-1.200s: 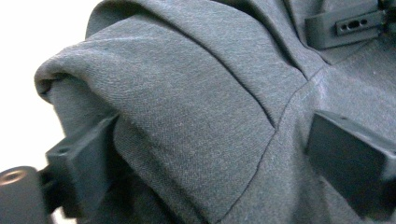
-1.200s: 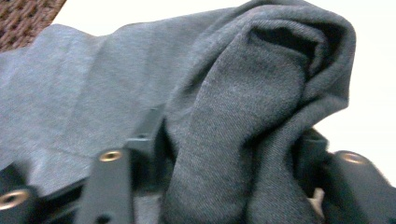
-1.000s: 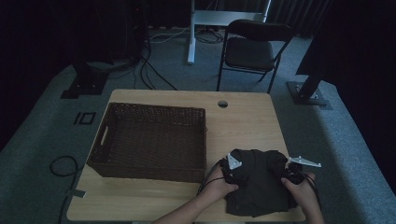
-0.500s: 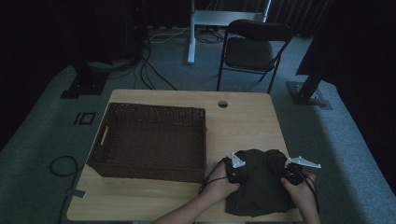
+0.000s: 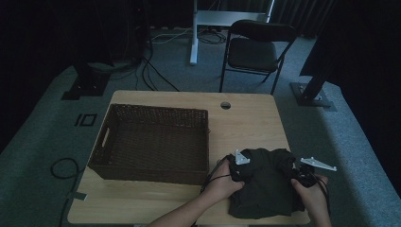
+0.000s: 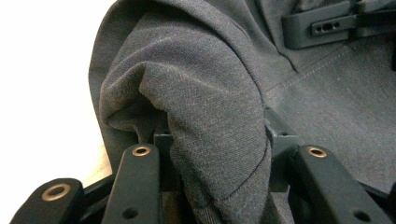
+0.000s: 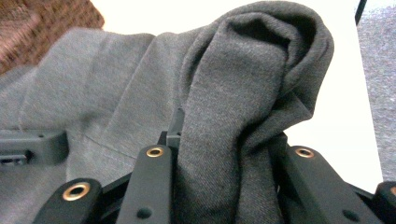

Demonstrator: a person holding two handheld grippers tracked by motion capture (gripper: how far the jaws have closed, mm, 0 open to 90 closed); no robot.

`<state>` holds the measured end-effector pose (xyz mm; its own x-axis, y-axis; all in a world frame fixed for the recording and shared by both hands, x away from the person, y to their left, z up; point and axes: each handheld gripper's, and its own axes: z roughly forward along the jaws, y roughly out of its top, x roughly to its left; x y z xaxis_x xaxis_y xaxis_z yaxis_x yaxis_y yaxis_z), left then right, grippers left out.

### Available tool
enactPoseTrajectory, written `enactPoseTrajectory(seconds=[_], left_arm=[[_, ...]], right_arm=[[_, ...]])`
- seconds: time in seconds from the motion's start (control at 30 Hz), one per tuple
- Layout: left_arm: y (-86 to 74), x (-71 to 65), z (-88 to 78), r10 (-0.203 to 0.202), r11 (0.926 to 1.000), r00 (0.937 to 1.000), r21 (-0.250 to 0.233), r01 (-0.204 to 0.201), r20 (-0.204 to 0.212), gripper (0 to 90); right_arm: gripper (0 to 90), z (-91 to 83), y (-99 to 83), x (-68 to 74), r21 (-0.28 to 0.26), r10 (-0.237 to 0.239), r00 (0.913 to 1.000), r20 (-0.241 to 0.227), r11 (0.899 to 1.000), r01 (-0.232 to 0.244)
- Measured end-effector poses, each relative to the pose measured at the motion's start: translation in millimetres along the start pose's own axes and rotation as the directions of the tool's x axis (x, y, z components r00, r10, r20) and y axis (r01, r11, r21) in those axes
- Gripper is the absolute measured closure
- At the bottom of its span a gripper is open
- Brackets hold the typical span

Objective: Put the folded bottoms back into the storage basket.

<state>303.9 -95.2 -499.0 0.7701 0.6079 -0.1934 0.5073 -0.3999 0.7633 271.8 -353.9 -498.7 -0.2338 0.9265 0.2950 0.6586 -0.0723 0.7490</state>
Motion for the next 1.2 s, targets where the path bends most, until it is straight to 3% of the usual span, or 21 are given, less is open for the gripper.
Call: enactPoseTrajectory(seconds=[0.33, 0.57, 0.97, 1.2], left_arm=[[22.7, -0.3, -20.1, 0.008, 0.9991, 0.9999, -0.041, -0.007, 0.01, 60.9], [41.6, -1.1, -37.1, 0.037, 0.9971, 0.9993, -0.066, -0.036, 0.002, 61.3], [69.2, -0.9, -65.7, 0.079, 0.9893, 0.9967, -0.121, -0.08, -0.016, 61.5], [80.2, 5.5, -83.1, 0.074, 0.9875, 0.9971, -0.138, -0.076, -0.019, 61.5]], right_arm=[[66.4, -16.2, 17.3, 5.7, -0.064, 0.023, 0.999, -0.039, 0.998, -0.025], [66.6, -27.8, 32.3, 11.2, -0.111, 0.034, 0.9975, -0.062, 0.993, -0.04], [66.7, -48.4, 63.1, 25.7, -0.176, 0.006, 0.9964, -0.085, 0.984, -0.021], [66.7, -53.5, 79.8, 38.5, -0.195, -0.015, 0.9954, -0.095, 0.981, -0.003]])
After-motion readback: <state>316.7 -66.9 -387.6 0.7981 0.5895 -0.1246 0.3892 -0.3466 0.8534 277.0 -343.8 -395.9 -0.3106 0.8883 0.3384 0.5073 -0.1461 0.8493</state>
